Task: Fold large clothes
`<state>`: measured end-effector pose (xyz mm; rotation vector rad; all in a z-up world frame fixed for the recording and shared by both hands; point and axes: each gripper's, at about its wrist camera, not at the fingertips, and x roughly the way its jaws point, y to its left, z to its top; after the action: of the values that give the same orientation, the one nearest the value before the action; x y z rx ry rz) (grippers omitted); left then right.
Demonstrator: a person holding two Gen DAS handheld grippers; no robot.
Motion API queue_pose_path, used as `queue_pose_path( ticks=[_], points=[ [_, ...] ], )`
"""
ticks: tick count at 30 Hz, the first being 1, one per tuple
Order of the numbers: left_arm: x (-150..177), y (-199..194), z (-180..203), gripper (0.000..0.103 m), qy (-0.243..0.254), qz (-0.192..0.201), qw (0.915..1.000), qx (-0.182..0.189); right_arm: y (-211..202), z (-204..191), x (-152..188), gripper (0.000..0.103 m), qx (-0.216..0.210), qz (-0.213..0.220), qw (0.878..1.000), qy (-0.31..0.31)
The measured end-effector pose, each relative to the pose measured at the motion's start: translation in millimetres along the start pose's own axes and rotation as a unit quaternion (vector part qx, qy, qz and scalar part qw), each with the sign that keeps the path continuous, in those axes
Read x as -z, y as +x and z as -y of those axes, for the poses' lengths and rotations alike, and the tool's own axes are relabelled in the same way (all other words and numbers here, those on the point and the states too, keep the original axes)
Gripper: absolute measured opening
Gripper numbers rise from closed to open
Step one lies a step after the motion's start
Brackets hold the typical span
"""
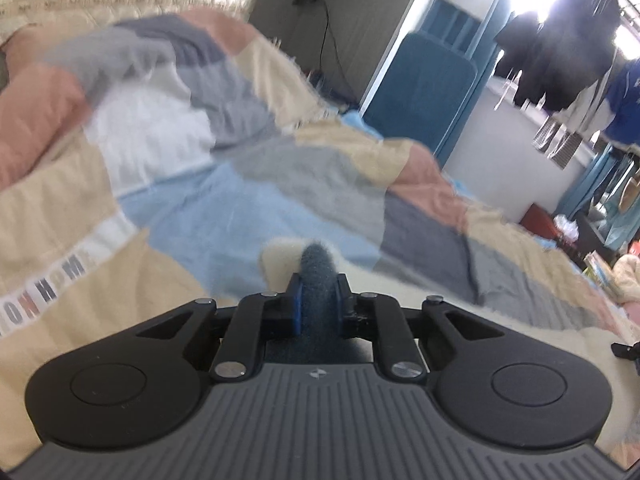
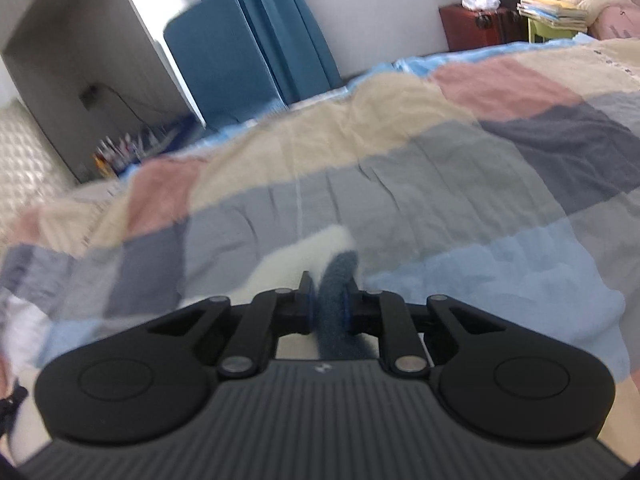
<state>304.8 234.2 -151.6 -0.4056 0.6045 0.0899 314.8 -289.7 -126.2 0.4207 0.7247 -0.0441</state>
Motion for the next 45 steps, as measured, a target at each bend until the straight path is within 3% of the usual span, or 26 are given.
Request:
queue_pose_path(
  ticks=[3,8,11,13,16,19,24,27,30,34,37,38,39,40,45],
  points=[
    [8,8,7,0.018,0.023,-0.014,0.9995,-0.019,7,4,5,0.019,0.005,-0.021,1.000,0.001],
    [14,-4,18,0.024,0.063,0.007,0.9972,-0.039,-3,2,7,0.022,-0.003,-0.027,1.000,0.007],
    [14,-21,19,0.047,0.056,0.023,0.9974,-0.038,-11,5,6,0.039,-0.009,-0.026,0.999,0.027],
    [15,-38,21,0.055,0.046,0.032,0.9977,-0.037,-21,7,7,0.063,-0.023,-0.020,0.999,0.041],
    [25,-70,27,0.057,0.006,0.046,0.9988,-0.018,-42,5,8,0.066,-0.032,0.005,0.998,0.050],
    [41,-99,47,0.058,-0.001,0.046,0.9987,0.020,-68,6,14,0.068,-0.031,0.046,0.996,0.072],
    [71,-116,82,0.058,0.002,-0.001,0.9948,0.102,-108,-5,37,0.068,-0.096,0.076,0.989,0.085],
    [90,-110,90,0.059,-0.023,-0.050,0.9890,0.137,-116,-15,54,0.068,-0.125,0.058,0.988,0.074],
    [106,-100,86,0.063,-0.070,-0.089,0.9830,0.145,-112,-22,77,0.068,-0.166,0.011,0.982,0.085],
    [117,-83,68,0.064,-0.153,-0.128,0.9670,0.158,-98,-41,116,0.068,-0.203,-0.068,0.973,0.090],
    [119,-75,52,0.075,-0.205,-0.132,0.9572,0.157,-78,-52,138,0.070,-0.229,-0.132,0.958,0.110],
    [119,-73,47,0.078,-0.220,-0.128,0.9546,0.154,-72,-53,141,0.075,-0.232,-0.146,0.954,0.123],
    [119,-71,41,0.081,-0.239,-0.121,0.9508,0.156,-67,-53,143,0.088,-0.237,-0.153,0.949,0.138],
    [120,-70,34,0.084,-0.260,-0.111,0.9454,0.162,-62,-53,144,0.095,-0.240,-0.156,0.946,0.149],
    [116,-56,9,0.086,-0.329,-0.091,0.9218,0.183,-39,-52,147,0.093,-0.257,-0.173,0.927,0.213]
  ],
)
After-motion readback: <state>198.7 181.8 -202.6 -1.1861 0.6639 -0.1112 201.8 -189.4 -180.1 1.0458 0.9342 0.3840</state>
